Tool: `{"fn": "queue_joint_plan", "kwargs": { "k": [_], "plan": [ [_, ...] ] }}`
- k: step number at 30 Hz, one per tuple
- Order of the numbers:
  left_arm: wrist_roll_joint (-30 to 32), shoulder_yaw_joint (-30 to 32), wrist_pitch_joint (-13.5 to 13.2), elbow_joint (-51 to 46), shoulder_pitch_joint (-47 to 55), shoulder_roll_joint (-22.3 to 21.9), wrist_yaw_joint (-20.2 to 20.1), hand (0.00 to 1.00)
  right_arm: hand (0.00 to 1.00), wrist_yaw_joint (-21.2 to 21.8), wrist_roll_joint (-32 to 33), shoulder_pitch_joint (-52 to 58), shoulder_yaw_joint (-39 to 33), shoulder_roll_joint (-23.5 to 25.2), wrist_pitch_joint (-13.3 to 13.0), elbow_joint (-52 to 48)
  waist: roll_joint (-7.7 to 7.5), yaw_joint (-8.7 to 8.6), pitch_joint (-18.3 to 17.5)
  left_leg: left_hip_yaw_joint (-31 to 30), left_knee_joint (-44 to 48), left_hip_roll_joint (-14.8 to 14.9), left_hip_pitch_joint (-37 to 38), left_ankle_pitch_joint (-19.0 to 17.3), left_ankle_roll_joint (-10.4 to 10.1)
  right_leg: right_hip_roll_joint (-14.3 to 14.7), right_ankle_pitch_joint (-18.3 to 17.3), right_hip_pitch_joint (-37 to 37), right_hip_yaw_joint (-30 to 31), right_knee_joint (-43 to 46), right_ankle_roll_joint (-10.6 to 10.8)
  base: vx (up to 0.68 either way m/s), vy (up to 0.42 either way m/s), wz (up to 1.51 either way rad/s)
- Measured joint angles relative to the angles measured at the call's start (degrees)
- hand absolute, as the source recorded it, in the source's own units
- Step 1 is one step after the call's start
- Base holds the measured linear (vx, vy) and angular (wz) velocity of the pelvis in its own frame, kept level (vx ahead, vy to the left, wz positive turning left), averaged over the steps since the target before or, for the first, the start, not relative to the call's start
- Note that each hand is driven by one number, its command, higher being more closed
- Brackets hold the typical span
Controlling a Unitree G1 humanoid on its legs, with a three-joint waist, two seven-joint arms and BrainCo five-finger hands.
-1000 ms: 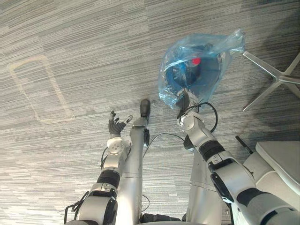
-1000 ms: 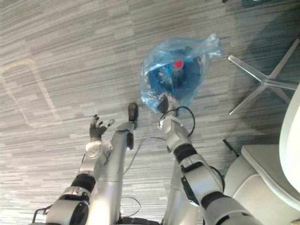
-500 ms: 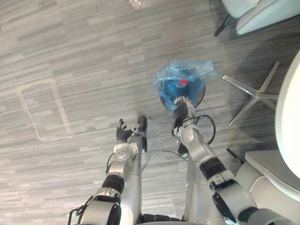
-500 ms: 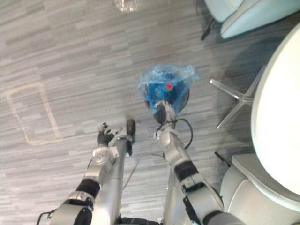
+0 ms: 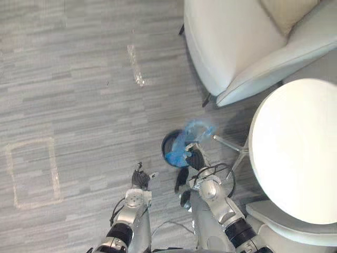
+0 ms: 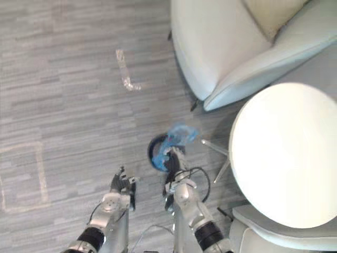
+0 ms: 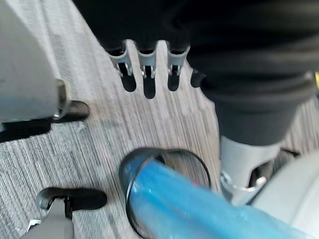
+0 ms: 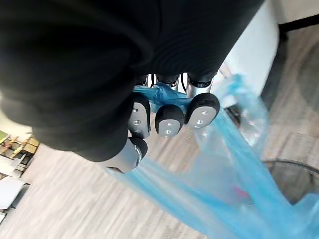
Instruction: Gather rubbish on tea table into small bin, then transfer packed bag to large trash can.
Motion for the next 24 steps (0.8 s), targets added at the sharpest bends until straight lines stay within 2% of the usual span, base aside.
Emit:
{"fn": "queue_joint_plan", "kwargs": {
  "k": [4,6,8,13,18,21,24],
  "plan": [
    [0.7,-0.4,0.3,0.3,1.7,1.5,-0.8,0.00,1.00,1.7,0.1,1.7,0.4,-2.8,-0.3,-2.9,-0.13,-0.31,-1.9,0.7,-3.2,-0.1,4.9,0.2,-0.1,0.7,1.0,5.2,0.4,-4.4,0.4,0.11,0.020,-0.05],
    [1.9,-0.7,0.7,-0.5,4.4,2.2,-1.0,0.00,1.00,3.0,0.4,4.3,0.4,-4.9,-1.8,-6.7,0.00,-0.66,-5.6,1.2,-6.1,-0.5,8.3,0.3,-0.3,1.1,1.5,8.4,0.9,-7.4,0.9,0.12,0.024,-0.10],
    [2.4,-1.0,1.0,-1.7,5.5,2.5,-1.1,0.00,1.00,3.5,0.4,4.7,0.4,-5.9,-2.6,-8.0,0.03,-0.96,-7.0,1.2,-7.5,-0.8,9.9,0.6,-0.4,1.1,1.7,9.8,1.0,-8.6,1.1,0.13,0.026,-0.05],
    [3.8,-4.6,1.0,-11.8,9.0,3.9,-2.1,0.00,1.00,5.3,2.8,6.0,0.1,-11.0,-4.6,-15.1,0.02,-1.26,-10.4,2.6,-11.1,-1.4,15.0,1.0,-0.3,1.2,2.6,13.9,2.7,-11.7,1.6,0.06,0.028,-0.11],
    [6.6,-6.7,0.8,-21.9,11.2,5.3,-2.2,0.00,1.00,5.9,6.8,6.1,-1.4,-15.9,-6.6,-20.1,0.05,-1.61,-11.8,3.1,-12.3,-2.1,16.4,1.2,0.1,1.0,3.9,15.3,3.8,-13.6,1.9,0.00,0.034,-0.09],
    [8.9,-6.9,-1.0,-28.2,12.5,6.3,-2.1,0.00,1.00,6.4,9.6,6.0,-1.4,-17.9,-7.7,-22.7,0.19,-1.55,-13.0,4.2,-12.8,-2.2,16.8,1.3,0.2,1.0,4.8,15.5,4.9,-14.6,1.9,-0.01,0.017,-0.16],
    [11.4,-7.0,-1.4,-32.3,12.4,6.5,-2.0,0.00,1.00,7.5,12.8,5.9,-1.3,-19.9,-8.6,-24.7,0.60,-1.57,-13.5,4.4,-13.0,-2.5,17.6,1.3,0.3,1.0,5.1,16.2,5.3,-15.1,2.0,-0.01,0.008,-0.07]
  ]
}}
